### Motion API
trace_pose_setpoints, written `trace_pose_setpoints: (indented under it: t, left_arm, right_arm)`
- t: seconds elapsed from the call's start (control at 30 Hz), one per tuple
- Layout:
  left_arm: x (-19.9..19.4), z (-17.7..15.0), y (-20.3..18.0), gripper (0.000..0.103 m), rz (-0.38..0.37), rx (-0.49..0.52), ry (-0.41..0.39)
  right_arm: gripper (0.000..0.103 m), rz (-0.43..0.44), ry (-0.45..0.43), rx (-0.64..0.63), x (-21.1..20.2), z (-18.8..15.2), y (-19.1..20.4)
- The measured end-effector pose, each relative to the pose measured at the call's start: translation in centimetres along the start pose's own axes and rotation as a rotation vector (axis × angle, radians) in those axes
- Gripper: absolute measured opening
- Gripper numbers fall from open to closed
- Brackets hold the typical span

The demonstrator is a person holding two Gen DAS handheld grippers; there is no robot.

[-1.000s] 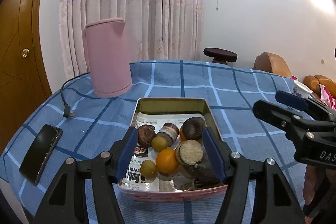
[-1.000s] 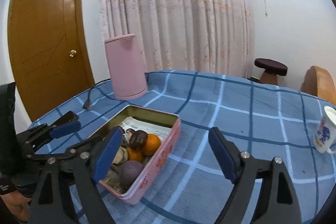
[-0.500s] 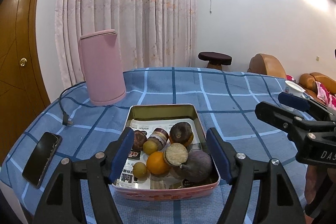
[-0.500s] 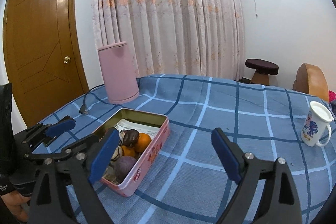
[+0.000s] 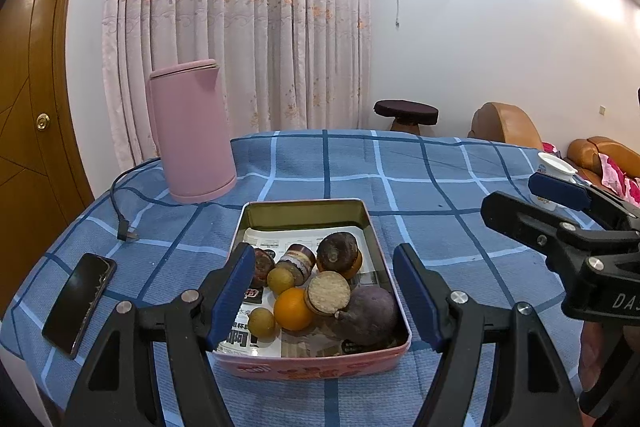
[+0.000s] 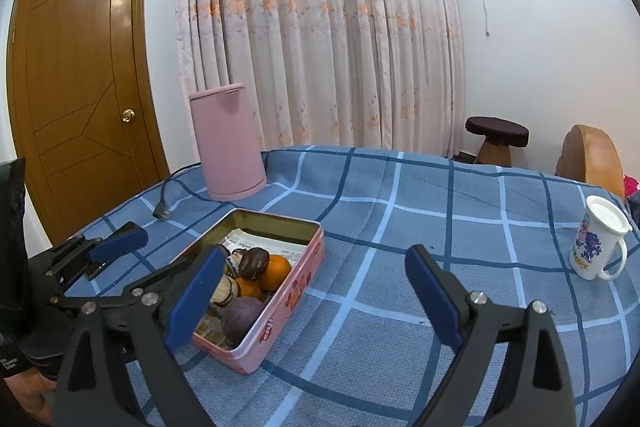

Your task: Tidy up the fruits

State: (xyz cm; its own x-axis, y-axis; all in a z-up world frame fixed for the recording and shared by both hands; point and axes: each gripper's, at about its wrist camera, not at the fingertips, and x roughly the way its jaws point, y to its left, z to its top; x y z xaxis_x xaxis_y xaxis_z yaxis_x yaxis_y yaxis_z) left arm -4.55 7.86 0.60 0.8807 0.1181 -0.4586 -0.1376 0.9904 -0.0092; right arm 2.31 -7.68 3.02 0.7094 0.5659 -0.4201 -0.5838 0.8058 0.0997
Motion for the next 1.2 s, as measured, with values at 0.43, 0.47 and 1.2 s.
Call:
trace_pose_setpoints:
  t: [0.43, 0.47, 1.2]
  left_arm:
    - [-0.1, 0.0, -0.5, 0.08, 0.019, 0.016, -0.005]
    - [-0.2, 0.0, -0.6, 0.08, 0.015, 0.014, -0.004]
    - [0.2, -0.2, -1.1, 0.086, 0.012, 0.014, 0.012]
  right_arm:
    - [0.095, -0.009, -0.012, -0.002, -0.5, -0.1, -0.2]
    - [0.095, -0.011, -0.014, -0.003, -0.5, -0.1, -0.2]
    - [0.097, -0.03, -0.023, -0.004, -1.2, -0.2, -1.0]
